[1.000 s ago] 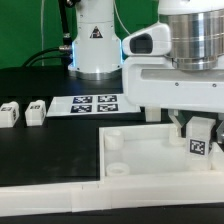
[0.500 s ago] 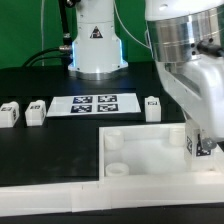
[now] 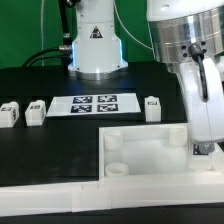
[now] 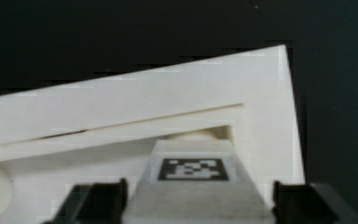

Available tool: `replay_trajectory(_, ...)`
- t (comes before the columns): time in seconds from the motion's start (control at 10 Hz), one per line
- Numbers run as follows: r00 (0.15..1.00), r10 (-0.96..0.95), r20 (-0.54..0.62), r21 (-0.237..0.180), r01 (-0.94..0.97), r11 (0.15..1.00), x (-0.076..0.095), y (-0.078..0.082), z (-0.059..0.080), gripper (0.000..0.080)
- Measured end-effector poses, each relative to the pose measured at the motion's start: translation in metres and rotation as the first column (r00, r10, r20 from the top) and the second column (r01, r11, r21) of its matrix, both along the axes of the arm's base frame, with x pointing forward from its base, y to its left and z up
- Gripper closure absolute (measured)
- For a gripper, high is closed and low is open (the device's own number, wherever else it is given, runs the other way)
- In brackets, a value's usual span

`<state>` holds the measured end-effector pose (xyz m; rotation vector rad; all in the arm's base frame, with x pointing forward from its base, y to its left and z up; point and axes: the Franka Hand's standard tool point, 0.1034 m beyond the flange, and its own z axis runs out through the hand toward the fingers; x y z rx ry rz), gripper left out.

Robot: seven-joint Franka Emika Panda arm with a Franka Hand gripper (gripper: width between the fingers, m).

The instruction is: Assemble one leg

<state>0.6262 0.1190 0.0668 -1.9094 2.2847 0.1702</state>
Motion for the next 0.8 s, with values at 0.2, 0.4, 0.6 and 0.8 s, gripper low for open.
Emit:
replay_trajectory(0.2, 1.000, 0.001, 0.000, 0.000, -0.001, 1.000, 0.000, 0.000, 0.000, 0.0181)
replay_trajectory(0.4, 1.000, 0.004, 0.002, 0.001, -0.004, 1.000, 0.000, 0.002, 0.001, 0.0159)
replay_trajectory(0.6, 0.999, 0.037, 0.033, 0.011, -0.037, 0.999, -0.001, 0.009, 0.026, 0.0151)
replay_trajectory(0.8, 0.998, 0.042, 0.041, 0.015, -0.042, 0.999, -0.001, 0.013, 0.035, 0.0150)
